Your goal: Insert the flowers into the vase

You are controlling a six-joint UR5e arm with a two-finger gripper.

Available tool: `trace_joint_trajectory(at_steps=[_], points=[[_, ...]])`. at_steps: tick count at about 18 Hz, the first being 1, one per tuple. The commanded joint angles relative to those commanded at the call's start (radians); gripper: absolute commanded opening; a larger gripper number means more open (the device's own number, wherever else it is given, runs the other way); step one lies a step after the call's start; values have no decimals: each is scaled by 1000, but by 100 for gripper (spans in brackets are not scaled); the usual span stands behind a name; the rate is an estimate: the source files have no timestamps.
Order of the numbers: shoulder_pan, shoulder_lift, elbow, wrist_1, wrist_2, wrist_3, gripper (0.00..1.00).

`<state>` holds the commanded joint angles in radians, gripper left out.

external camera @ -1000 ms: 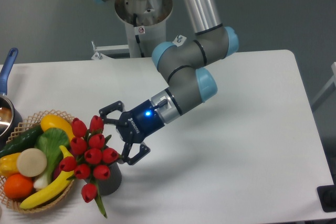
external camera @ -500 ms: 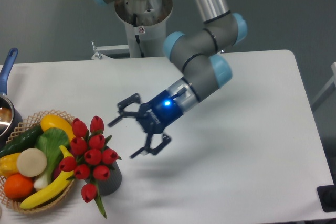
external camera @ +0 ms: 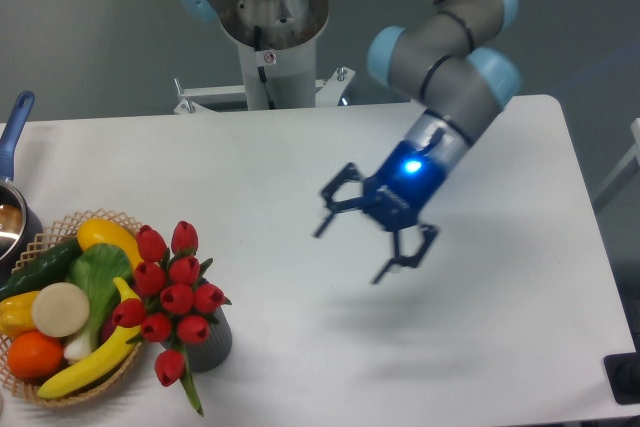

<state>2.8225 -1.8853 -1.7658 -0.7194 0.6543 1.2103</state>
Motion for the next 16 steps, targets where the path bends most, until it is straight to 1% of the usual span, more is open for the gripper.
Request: trace_joint_trajectory(at_steps=[2,4,6,8,9,11,12,14,15,16], points=[[-5,2,41,-18,143,0,100],[-12,2,69,-37,284,0,100],[-15,3,85,-83,349,0,100],[-14,15,103,-145,407,-2,100],[-15,20,129,-197,483,-2,100],[-18,11,189,-283,577,9,100],[-27,5,219,-332,611,11,100],[-41,-20,265,-435,716,12,100],[-54,-29,279,-460,761,14,100],[-63,-34,284,-463,787,20,100]])
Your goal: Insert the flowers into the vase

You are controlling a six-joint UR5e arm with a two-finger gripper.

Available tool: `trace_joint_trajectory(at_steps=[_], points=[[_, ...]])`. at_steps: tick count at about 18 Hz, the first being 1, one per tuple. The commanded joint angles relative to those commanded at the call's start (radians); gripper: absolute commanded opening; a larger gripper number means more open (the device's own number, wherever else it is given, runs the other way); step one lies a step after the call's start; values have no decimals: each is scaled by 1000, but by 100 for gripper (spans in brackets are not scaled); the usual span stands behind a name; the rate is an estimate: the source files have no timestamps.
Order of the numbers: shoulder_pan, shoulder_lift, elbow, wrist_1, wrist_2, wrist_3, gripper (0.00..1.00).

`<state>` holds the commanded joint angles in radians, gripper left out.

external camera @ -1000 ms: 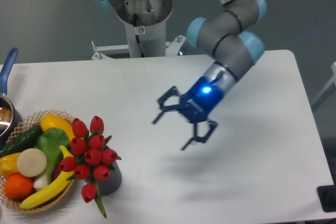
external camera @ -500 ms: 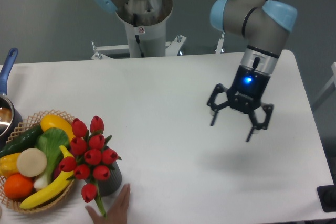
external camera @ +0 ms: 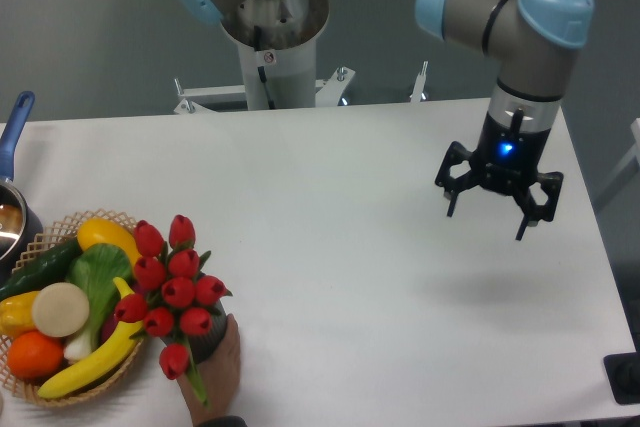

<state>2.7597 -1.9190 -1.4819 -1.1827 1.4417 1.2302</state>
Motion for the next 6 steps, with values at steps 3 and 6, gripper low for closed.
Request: trace_joint_trajectory(at_steps=[3,6], points=[[-8,-11,6,-6,40,57,100],[-31,-14,6,-8,92,63,100]])
